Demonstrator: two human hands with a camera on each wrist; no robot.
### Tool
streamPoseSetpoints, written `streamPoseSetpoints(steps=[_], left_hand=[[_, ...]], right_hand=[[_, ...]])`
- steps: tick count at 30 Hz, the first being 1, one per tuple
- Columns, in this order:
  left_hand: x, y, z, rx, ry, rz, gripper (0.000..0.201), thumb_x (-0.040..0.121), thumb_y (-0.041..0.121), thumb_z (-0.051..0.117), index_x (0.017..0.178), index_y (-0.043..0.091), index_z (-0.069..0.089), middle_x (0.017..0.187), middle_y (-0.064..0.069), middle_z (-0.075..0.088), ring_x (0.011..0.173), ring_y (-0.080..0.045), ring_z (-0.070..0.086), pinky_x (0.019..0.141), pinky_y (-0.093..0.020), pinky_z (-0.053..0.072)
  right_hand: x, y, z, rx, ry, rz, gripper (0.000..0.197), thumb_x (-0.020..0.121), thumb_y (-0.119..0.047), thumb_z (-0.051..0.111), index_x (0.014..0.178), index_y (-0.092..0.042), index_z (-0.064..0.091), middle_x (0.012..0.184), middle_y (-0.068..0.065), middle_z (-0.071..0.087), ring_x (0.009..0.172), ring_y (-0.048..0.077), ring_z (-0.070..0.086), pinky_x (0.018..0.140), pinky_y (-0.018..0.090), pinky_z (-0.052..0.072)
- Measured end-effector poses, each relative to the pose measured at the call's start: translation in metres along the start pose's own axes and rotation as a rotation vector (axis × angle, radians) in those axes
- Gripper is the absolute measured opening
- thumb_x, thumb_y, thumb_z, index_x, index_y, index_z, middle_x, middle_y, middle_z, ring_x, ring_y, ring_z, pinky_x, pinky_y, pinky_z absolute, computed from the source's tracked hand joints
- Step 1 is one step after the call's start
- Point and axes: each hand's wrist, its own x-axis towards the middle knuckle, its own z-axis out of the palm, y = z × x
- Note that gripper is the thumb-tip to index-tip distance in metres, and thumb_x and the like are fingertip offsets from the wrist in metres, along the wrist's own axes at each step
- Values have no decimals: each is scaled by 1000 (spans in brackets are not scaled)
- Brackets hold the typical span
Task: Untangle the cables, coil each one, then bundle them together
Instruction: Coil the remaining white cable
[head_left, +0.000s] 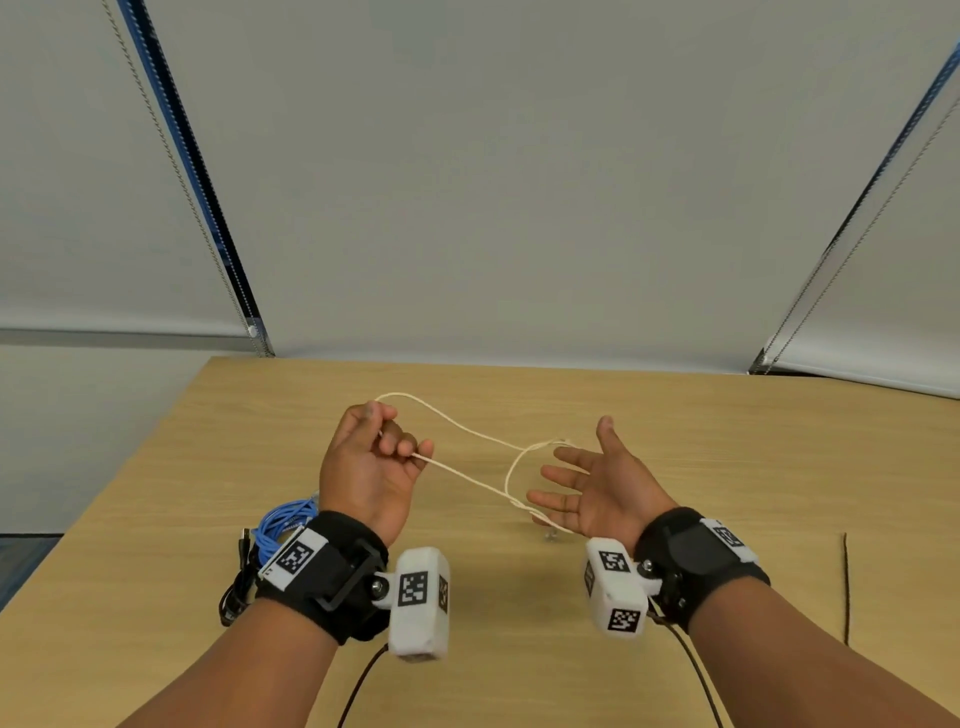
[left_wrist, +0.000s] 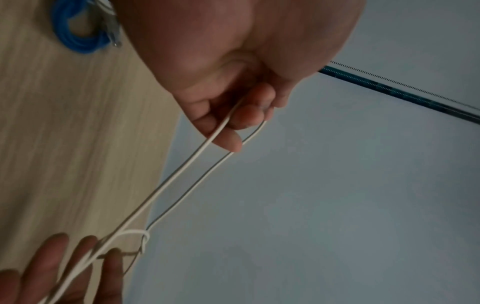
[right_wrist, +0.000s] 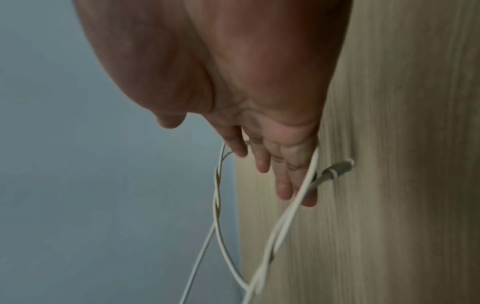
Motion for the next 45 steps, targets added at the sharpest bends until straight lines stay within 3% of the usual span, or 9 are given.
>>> streamPoseSetpoints(steps=[3,9,17,21,25,28,31,40,45], left_hand=[[-3,0,-1,-14,-12,7,24,103,24,48,85,19,63,60,2,43,51,-13,43,57,-31,50],[-7,18,0,-88,-158,-15,31,91,26,55,62,18,49,59,1,42,56,-16,45,66,-32,47],[-6,8,7,431,-67,-124,19,97,25,63,80,20,58,71,-1,52,54,-13,50,54,-31,50],[-4,-8,5,924,-18,-14,19,96,9,59,106,26,59,118,-5,58,101,-17,62,84,-37,54],[-22,-22,11,1365,-194,425,42,89,-4,51,111,31,62,134,7,42,130,-9,42,108,-25,31],[-39,-35,20,1527,-552,729,34,85,7,45,102,26,68,124,7,58,120,-10,52,110,-32,32],[-41,-46,22,1833,-740,677,34,89,21,44,110,33,68,113,14,63,108,-10,58,114,-43,30],[-32,-53,17,2027,-695,706,21,96,47,48,104,35,64,93,9,57,89,-17,56,82,-38,33],[-36,-54,12,2082,-683,699,26,92,42,35,98,28,57,95,6,51,87,-18,50,75,-36,30]], right_hand=[[-3,4,5,-89,2,-52,74,83,-81,49,136,-30,58,156,12,36,125,44,55,99,60,51],[-4,8,-6,-13,127,-37,79,87,-67,59,151,-27,35,144,21,47,96,47,73,79,62,58],[-11,13,-7,-498,42,-37,54,91,-61,61,138,-40,48,138,1,58,112,32,68,104,64,41],[-20,14,1,-602,-15,-49,53,91,-57,64,138,-60,40,139,-5,56,116,30,64,111,71,22],[-30,10,11,-625,-69,-66,56,87,-65,62,138,-66,39,142,-6,53,122,29,59,110,74,21],[-35,4,21,-640,-121,-89,60,81,-74,62,136,-67,39,142,-4,51,125,29,56,108,75,27],[-39,-3,30,-631,-154,-101,68,72,-79,64,135,-68,41,141,-2,51,125,30,56,104,72,36],[-49,-7,35,-599,-261,-71,73,77,-66,74,141,-62,38,142,-5,46,114,32,69,77,52,59],[-51,-6,43,-1162,-174,-205,60,99,-33,57,155,-28,34,119,-7,67,97,15,70,79,28,55]])
